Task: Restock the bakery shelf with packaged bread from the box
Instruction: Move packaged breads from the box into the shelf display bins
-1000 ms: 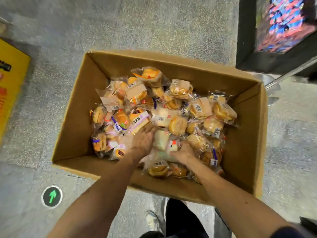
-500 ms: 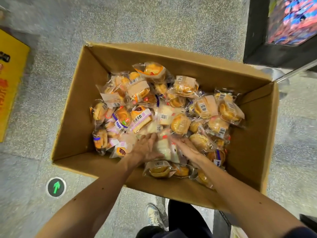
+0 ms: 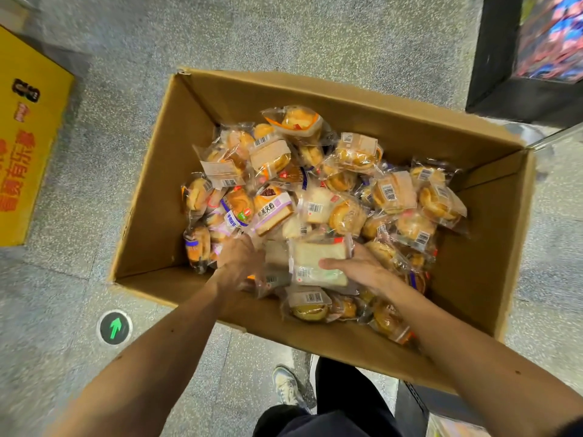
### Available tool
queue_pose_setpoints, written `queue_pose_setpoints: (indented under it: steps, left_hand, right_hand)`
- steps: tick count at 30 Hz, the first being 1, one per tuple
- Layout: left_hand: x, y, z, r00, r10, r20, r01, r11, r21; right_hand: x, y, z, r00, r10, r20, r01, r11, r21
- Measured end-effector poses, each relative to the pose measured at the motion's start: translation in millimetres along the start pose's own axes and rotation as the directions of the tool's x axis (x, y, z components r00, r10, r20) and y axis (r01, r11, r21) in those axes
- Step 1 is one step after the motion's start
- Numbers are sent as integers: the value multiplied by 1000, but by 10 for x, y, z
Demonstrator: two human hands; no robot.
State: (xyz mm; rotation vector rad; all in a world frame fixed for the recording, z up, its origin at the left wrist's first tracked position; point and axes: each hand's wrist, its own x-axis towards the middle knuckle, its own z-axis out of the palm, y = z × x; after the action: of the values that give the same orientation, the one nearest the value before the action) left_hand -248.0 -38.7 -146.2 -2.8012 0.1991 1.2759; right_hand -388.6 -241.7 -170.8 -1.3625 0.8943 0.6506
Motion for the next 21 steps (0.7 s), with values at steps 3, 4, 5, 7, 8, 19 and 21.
queue_pose_setpoints:
  steps: [3,4,5,7,8,19,21]
  left_hand:
    - [24,-42,197,988,-114,100,121,990,-66]
    - [39,-40,249,986,-129,107,137,988,-77]
    - [58,-22,300,987,-134,93,143,985,-95]
    - [8,47,292,982,-172,81,186,958,-217]
    - [11,73,281,979,-191,75,205,922,-329]
    - [-410,-96,-171,966,-51,255,233,604,-762]
    - [-546,-120,-313,982,17,189,139,615,-777]
  right_hand:
    - [-97,-2,-81,1000,-22,-9,22,998,58]
    - [-132,-7,-108,1000,-19,-18,20,997,70]
    - [-149,1,-127,999,-8,-32,11,996,84]
    - [-178,26,-162,999,11,-45,-5,993,122]
    - [-201,35,-178,999,16,-50,-9,991,134]
    - [-744,52,-197,993,40,-114,7,924,382]
    - [-939,1,-135,992,26,-127,27,915,403]
